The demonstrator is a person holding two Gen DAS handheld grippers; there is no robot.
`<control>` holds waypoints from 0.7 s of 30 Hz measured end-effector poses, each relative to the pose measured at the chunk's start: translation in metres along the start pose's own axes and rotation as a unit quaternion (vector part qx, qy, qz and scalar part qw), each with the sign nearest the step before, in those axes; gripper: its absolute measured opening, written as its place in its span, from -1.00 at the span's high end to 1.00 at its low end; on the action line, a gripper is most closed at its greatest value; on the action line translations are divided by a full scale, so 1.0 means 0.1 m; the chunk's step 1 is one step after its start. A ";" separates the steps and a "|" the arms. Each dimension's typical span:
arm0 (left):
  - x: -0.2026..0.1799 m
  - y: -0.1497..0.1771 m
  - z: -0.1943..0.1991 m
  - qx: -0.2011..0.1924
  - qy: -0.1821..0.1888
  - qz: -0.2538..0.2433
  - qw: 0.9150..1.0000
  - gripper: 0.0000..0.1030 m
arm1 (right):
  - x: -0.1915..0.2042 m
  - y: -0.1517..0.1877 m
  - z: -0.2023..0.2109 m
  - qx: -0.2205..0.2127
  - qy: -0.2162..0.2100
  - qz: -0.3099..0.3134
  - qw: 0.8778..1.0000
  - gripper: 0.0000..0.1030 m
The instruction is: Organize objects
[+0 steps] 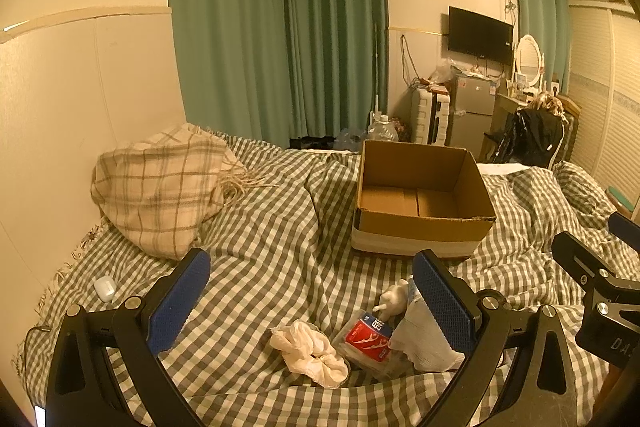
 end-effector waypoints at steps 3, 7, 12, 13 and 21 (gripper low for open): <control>0.03 -0.03 0.05 0.000 0.002 0.000 1.000 -1.00 | 0.04 -0.02 0.05 -0.003 -0.002 0.005 1.000 -0.99; 0.10 -0.04 0.04 0.004 0.004 0.007 1.000 -1.00 | 0.11 -0.06 0.08 -0.003 -0.003 0.016 1.000 -0.99; 0.21 -0.03 -0.10 0.021 0.003 0.015 1.000 -1.00 | 0.20 -0.12 0.04 0.004 -0.005 0.028 1.000 -0.99; 0.24 -0.03 -0.14 0.026 0.003 0.015 1.000 -1.00 | 0.23 -0.14 0.03 0.006 -0.005 0.031 0.999 -0.99; 0.41 0.18 -0.74 0.111 -0.015 0.019 0.994 -1.00 | 0.51 -0.14 -0.37 0.053 -0.014 0.071 0.996 -0.99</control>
Point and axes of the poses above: each gripper's, at about its wrist camera, not at the fingertips, and z roughly against the way its jaws point, x to its left, y to its underside, the point moved 2 cm from there along -z, roughly the way its jaws point, and after that the axes turned 12 degrees about x, right-handed, at the moved point
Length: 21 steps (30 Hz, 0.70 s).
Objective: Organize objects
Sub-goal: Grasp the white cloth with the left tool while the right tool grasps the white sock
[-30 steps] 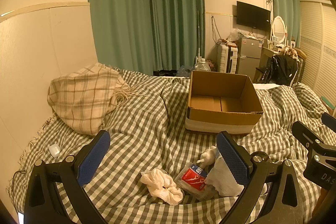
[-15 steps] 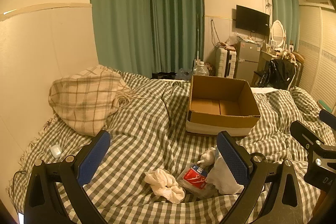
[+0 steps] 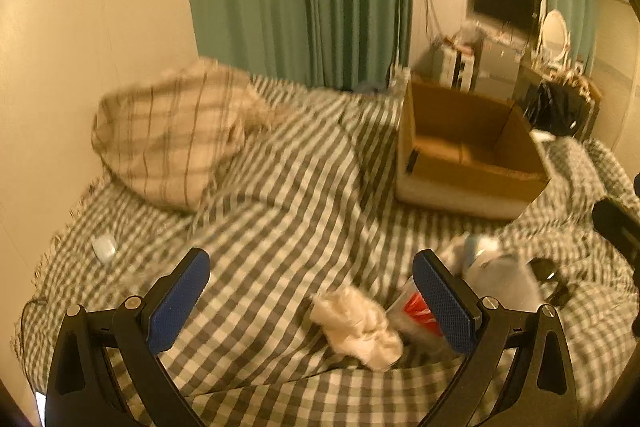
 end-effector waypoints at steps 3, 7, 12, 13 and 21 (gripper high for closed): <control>-0.01 0.08 -0.23 0.029 -0.001 -0.006 1.000 -1.00 | 0.08 0.14 -0.30 0.049 -0.018 0.009 0.999 -0.99; -0.04 0.18 -0.56 0.075 0.010 -0.014 0.997 -0.97 | 0.21 0.34 -0.70 0.118 -0.039 0.030 0.992 -0.99; -0.13 0.21 -0.87 0.124 0.032 -0.026 0.991 -0.62 | 0.33 0.43 -1.00 0.165 -0.047 0.042 0.984 -0.79; -0.16 0.23 -0.91 0.132 0.038 -0.031 0.990 -0.42 | 0.34 0.46 -1.06 0.177 -0.048 0.045 0.982 -0.72; -0.31 0.32 -0.91 0.155 0.062 -0.061 0.984 0.47 | 0.34 0.47 -1.09 0.190 -0.073 0.036 0.978 -0.11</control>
Point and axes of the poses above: each gripper's, at about its wrist camera, not at the fingertips, and z roughly against the way its jaws point, x to its left, y to its underside, the point moved 2 cm from there along -z, roughly the way its jaws point, and after that the axes turned 12 degrees about x, right-handed, at the moved point
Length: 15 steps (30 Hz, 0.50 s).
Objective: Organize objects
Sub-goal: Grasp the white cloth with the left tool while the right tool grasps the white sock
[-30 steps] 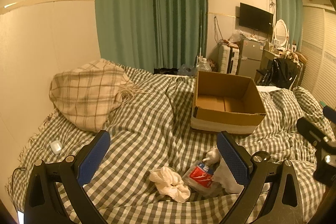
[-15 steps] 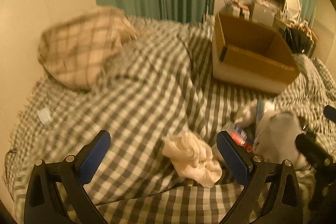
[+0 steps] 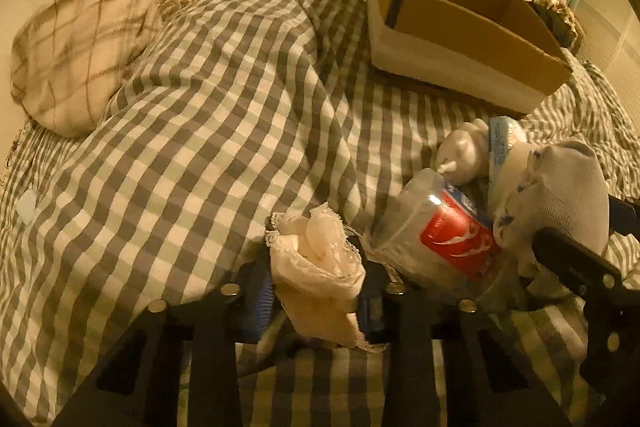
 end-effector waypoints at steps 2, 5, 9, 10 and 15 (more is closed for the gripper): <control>-0.01 0.03 0.11 -0.012 -0.006 0.003 1.000 0.51 | -0.02 0.01 0.10 -0.014 -0.002 -0.004 1.000 -0.08; -0.04 0.08 0.42 -0.048 0.005 -0.003 0.999 0.52 | -0.07 0.05 0.31 -0.043 0.001 -0.015 0.999 -0.08; -0.12 0.12 0.76 -0.079 0.017 -0.011 0.997 0.52 | -0.19 0.16 0.73 -0.095 0.002 -0.044 0.994 -0.07; -0.14 0.13 0.86 -0.089 0.015 -0.014 0.996 0.52 | -0.21 0.18 0.83 -0.105 0.003 -0.049 0.993 -0.07; -0.27 -0.02 1.38 -0.145 0.008 -0.033 0.989 0.52 | -0.26 0.17 1.28 -0.147 0.006 -0.055 0.988 -0.07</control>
Point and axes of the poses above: each gripper's, at about its wrist camera, not at the fingertips, and z roughly against the way its jaws point, x to its left, y to its underside, the point moved 2 cm from there along -z, roughly the way its jaws point, and after that the axes turned 12 degrees about x, right-handed, at the moved point
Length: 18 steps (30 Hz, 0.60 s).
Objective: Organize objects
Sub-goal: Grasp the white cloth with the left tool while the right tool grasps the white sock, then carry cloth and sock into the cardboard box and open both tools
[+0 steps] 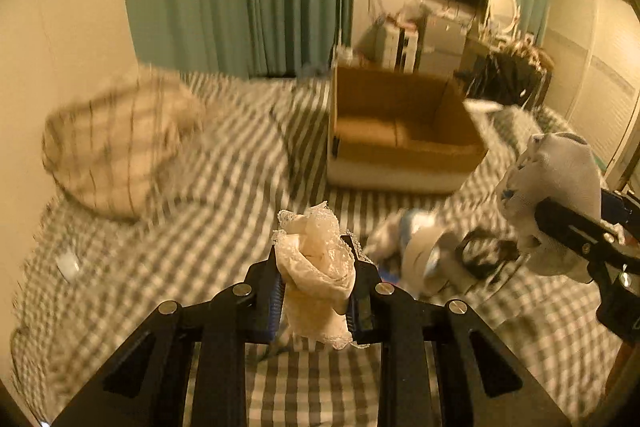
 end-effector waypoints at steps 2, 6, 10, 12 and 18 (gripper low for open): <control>0.00 -0.14 0.08 -0.016 0.003 -0.004 1.000 0.52 | 0.01 -0.09 0.16 -0.019 0.001 0.007 1.000 -0.07; -0.11 -0.49 0.24 -0.047 0.005 -0.012 0.999 0.51 | -0.01 -0.33 0.43 -0.053 0.007 0.024 0.998 -0.07; -0.24 -0.85 0.24 -0.064 0.006 -0.024 0.998 0.52 | -0.13 -0.71 0.53 -0.076 0.012 0.020 0.997 -0.07; -0.28 -1.04 0.18 -0.069 0.004 -0.032 0.997 0.51 | -0.23 -0.95 0.49 -0.079 0.015 0.010 0.997 -0.07; -0.44 -1.73 -0.27 -0.070 0.010 -0.044 0.997 0.51 | -0.50 -1.59 0.06 -0.073 0.020 -0.008 0.997 -0.03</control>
Point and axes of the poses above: each gripper's, at about its wrist camera, not at the fingertips, and z roughly against the way its jaws point, x to its left, y to its underside, the point moved 2 cm from there along -z, roughly the way its jaws point, and after that the axes turned 12 degrees about x, right-handed, at the moved point
